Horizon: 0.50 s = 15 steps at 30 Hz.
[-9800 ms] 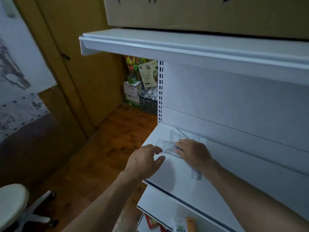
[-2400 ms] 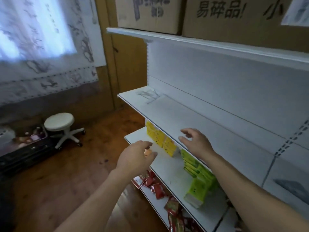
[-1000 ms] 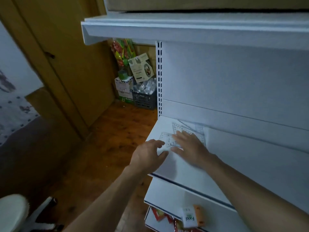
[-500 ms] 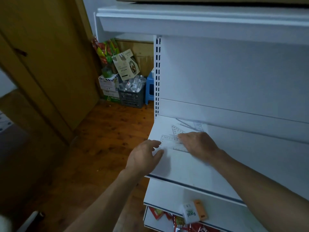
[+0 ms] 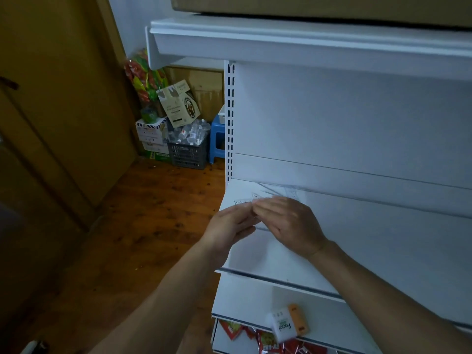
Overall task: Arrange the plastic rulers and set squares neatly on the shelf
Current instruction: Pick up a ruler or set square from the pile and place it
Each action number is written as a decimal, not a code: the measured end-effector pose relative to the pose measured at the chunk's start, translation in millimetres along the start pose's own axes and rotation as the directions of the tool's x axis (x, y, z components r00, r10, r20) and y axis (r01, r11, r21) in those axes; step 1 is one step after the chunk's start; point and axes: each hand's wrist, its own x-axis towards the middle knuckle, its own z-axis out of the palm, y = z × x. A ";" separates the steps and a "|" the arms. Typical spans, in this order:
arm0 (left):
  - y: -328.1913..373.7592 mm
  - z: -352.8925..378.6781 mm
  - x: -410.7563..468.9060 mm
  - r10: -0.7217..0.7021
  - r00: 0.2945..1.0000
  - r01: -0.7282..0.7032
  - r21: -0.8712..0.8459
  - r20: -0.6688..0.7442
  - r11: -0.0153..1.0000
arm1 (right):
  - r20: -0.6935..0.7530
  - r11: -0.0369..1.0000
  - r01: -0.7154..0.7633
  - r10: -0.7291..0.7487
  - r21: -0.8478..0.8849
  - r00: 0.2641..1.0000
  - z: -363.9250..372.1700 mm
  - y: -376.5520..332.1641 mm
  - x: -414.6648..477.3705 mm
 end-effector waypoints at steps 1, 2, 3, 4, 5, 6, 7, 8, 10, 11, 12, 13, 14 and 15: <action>-0.8 0.4 0.3 0.012 1.000 -0.013 -0.026 -0.007 1.000 | 0.034 1.000 -0.021 0.021 0.000 0.999 0.7 2.0 -2.5; -1.1 -0.1 0.4 0.022 1.000 -0.023 -0.040 -0.022 0.999 | 0.055 0.997 -0.076 0.075 0.011 0.996 0.5 3.9 -4.9; -1.3 -1.2 1.1 0.035 0.999 -0.037 -0.036 -0.037 0.999 | 0.063 0.985 -0.167 0.164 0.051 0.985 -0.8 5.6 -7.1; -1.4 -2.5 1.6 0.052 0.998 -0.053 -0.024 -0.043 0.998 | 0.055 0.951 -0.284 0.279 0.123 0.959 -5.1 5.7 -7.7; -1.7 -4.1 2.0 0.068 0.997 -0.069 -0.009 -0.040 0.998 | 0.057 0.887 -0.408 0.406 0.218 0.912 -9.8 5.5 -7.5; -1.1 -5.4 1.7 0.081 0.996 -0.081 0.006 -0.029 0.997 | 0.090 0.793 -0.521 0.522 0.316 0.848 -14.7 4.4 -6.3; -0.2 -6.3 0.7 0.092 0.996 -0.091 0.023 -0.013 0.996 | 0.159 0.680 -0.614 0.609 0.400 0.777 -19.6 3.6 -3.9; 0.8 -6.9 -0.7 0.101 0.995 -0.102 0.036 0.008 0.994 | 0.240 0.567 -0.680 0.659 0.464 0.713 -23.7 4.0 -0.7; 1.9 -7.4 -2.7 0.117 0.992 -0.119 0.051 0.045 0.992 | 0.356 0.417 -0.736 0.678 0.533 0.642 -28.1 8.3 3.4; 1.7 -7.7 -3.5 0.122 0.991 -0.125 0.055 0.056 0.991 | 0.378 0.395 -0.745 0.678 0.537 0.631 -30.1 10.0 4.4; 1.0 -7.7 -4.3 0.125 0.990 -0.128 0.060 0.062 0.990 | 0.384 0.392 -0.750 0.678 0.532 0.627 -31.7 11.0 4.5; -0.5 -7.2 -4.8 0.129 0.990 -0.133 0.068 0.059 0.989 | 0.388 0.388 -0.755 0.680 0.529 0.622 -32.7 11.3 3.7; -2.2 -6.0 -5.4 0.136 0.990 -0.139 0.078 0.046 0.987 | 0.391 0.376 -0.757 0.684 0.534 0.616 -33.5 10.3 2.5; -4.2 -3.8 -5.5 0.147 0.989 -0.148 0.090 0.015 0.985 | 0.390 0.365 -0.760 0.692 0.537 0.608 -34.0 8.5 0.9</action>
